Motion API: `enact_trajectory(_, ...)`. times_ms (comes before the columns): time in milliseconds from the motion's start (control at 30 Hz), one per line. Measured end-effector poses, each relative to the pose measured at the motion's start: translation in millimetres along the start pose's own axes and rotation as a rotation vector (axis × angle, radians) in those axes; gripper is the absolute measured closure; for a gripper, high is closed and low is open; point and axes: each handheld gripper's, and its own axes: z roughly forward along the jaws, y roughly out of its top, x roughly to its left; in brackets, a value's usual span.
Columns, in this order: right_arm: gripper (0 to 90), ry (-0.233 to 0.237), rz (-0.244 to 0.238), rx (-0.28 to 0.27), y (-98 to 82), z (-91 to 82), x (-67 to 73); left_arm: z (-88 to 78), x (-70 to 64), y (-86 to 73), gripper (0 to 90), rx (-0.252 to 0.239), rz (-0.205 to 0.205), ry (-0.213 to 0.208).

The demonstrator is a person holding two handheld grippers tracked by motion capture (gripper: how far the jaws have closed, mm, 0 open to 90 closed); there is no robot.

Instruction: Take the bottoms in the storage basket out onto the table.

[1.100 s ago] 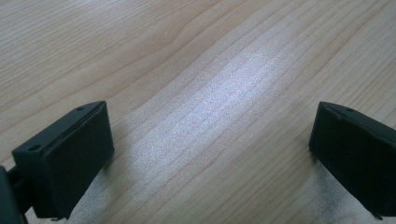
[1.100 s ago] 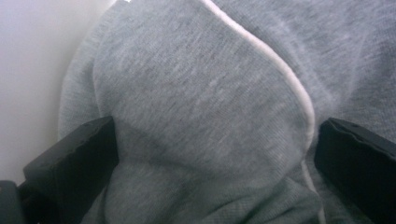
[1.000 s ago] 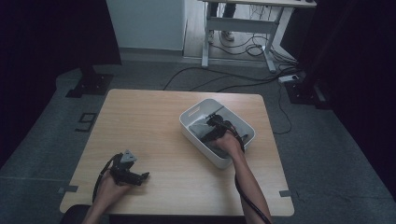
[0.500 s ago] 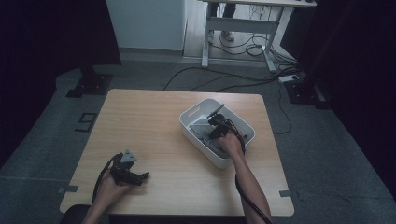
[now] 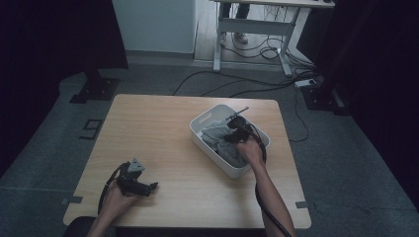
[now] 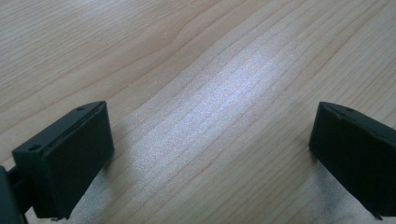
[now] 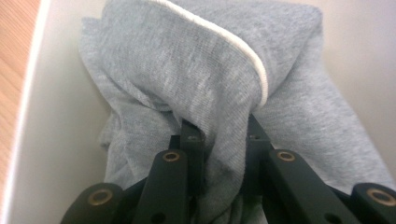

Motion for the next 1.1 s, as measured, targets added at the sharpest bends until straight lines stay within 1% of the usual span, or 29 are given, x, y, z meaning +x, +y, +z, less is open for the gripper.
enact_trajectory(200,76.0,-0.006,0.007,-0.065,3.8,-23.8,-1.9,0.0,0.0,0.0,0.0,0.000,0.000,0.000)
enact_trajectory(367,76.0,-0.013,0.011,-0.122,8.9,-48.7,-1.0,0.0,0.0,0.0,0.0,0.000,0.000,0.000)
enact_trajectory(600,76.0,-0.036,-0.001,-0.166,16.2,-75.2,0.6,0.0,-0.1,0.0,0.0,-0.001,-0.002,0.000)
enact_trajectory(767,76.0,-0.048,0.002,-0.199,21.9,-95.8,1.3,0.0,-0.2,0.0,0.0,-0.001,-0.002,-0.001)
enact_trajectory(1100,76.0,-0.063,0.005,-0.243,30.3,-130.4,4.3,-0.2,-0.2,0.0,0.0,0.000,-0.002,-0.001)
